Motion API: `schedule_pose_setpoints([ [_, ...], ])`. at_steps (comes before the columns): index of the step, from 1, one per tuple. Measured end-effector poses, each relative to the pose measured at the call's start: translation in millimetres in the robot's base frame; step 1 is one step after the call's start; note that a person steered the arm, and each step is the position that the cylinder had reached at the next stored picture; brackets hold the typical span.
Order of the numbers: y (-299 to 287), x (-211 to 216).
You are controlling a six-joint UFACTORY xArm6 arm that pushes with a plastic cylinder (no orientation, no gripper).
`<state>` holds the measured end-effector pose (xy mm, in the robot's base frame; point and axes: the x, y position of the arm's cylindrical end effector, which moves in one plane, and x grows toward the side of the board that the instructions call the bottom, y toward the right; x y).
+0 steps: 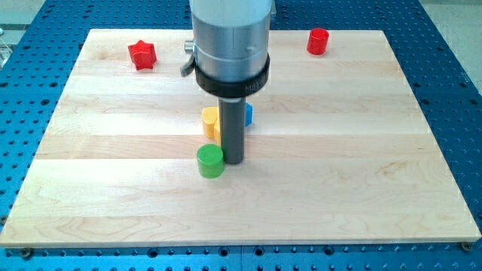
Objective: Place the green circle to the left of the yellow hexagon
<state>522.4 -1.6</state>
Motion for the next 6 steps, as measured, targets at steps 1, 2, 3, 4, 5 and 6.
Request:
schedule_pose_setpoints([
  [1,6.9,48.2],
  [2,-37.0,20.8],
  [3,-63.2,-1.6],
  [4,-68.6,29.5],
  [5,-71.2,-16.2],
  [6,-70.9,-23.1],
])
